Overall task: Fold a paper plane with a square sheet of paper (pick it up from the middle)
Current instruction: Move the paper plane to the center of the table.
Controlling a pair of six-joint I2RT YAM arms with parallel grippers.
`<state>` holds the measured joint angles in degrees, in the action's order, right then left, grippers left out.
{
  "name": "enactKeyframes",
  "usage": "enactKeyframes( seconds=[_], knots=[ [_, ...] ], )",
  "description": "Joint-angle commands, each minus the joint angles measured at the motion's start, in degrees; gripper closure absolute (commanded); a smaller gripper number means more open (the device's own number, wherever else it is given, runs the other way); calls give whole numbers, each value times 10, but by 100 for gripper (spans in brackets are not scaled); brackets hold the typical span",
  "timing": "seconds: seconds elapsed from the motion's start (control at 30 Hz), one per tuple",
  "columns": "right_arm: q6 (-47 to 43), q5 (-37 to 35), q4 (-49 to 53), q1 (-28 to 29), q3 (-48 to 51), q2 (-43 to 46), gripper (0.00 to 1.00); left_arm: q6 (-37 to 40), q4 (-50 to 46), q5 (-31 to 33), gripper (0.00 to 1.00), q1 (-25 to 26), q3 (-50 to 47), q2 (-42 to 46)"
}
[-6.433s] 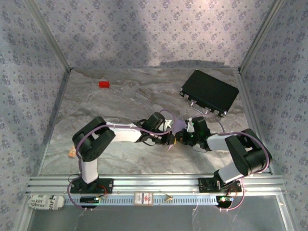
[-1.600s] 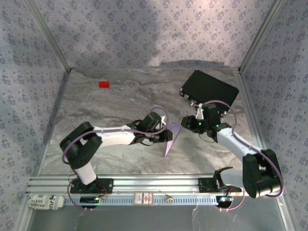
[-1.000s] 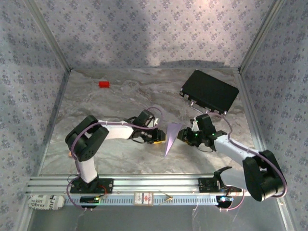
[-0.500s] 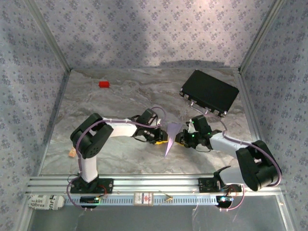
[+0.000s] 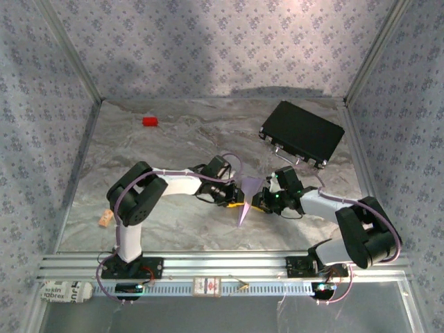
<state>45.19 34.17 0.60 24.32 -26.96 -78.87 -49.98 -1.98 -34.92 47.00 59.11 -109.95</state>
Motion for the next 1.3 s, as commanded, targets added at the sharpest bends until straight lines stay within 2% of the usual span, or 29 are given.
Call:
enactKeyframes(
  seconds=[0.0,0.27,0.4,0.83,0.93,1.13,1.27],
  knots=[
    [-14,14,2,2,-10,-5,85,2,-10,-15,74,5,8,-8],
    [-10,11,0,-1,1,9,85,-14,19,-30,75,5,-3,-4],
    [-4,15,-6,-6,13,20,85,-22,33,-36,81,6,-12,-6],
    [3,17,-13,-16,37,39,85,-21,47,-56,80,15,-9,-19],
    [5,17,-12,-16,37,40,84,-19,45,-56,84,17,-6,-20],
    [-7,4,20,-26,28,64,84,-8,18,-9,94,16,-8,17],
    [-26,-32,76,-34,6,94,83,22,-69,95,96,17,3,69]
  ],
)
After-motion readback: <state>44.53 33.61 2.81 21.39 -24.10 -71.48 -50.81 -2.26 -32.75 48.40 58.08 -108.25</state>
